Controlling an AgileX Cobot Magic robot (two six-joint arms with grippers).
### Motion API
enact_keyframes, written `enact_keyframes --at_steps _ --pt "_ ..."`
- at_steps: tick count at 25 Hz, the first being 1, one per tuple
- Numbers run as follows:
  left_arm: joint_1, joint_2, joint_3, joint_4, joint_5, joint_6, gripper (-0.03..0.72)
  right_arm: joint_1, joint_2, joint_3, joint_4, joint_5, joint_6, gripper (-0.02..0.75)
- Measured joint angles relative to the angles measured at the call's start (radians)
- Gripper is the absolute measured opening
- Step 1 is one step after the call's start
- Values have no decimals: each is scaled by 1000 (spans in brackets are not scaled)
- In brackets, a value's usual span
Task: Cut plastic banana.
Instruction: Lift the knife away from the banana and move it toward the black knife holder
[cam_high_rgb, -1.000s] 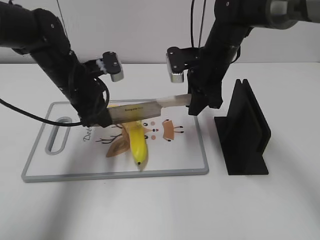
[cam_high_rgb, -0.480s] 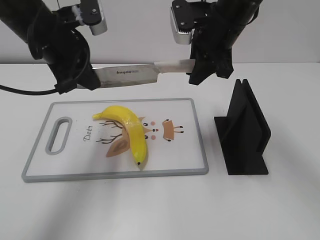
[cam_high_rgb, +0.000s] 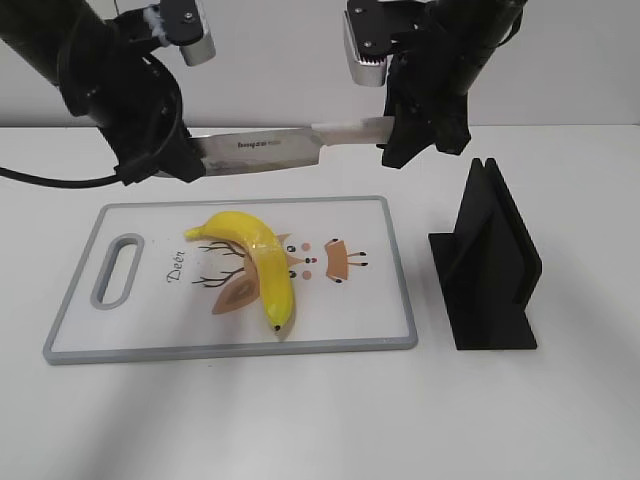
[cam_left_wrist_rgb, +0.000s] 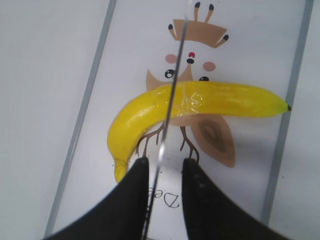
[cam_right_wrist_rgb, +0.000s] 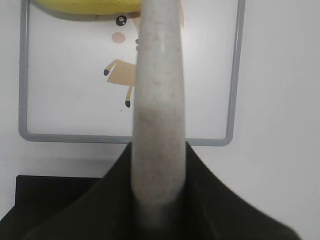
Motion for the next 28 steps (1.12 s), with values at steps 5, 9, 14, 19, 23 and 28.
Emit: enact_keyframes --at_steps 5,9,14,19,23,28 --pt "0 0 1 -37 -40 -37 548 0 0 0 -6 -5 10 169" --pt "0 -30 1 -33 -116 -85 614 0 0 0 -7 -5 12 169" --pt "7 -110 1 50 -173 -282 617 0 -4 0 -13 0 13 169" --pt "66 -173 1 221 -158 -682 610 -1 -35 0 -37 2 63 169" --pt "144 -192 1 274 -43 -904 597 -1 -56 0 -73 14 224 169" --pt "198 -194 1 364 185 -1057 592 -1 -79 0 -172 41 534 169"
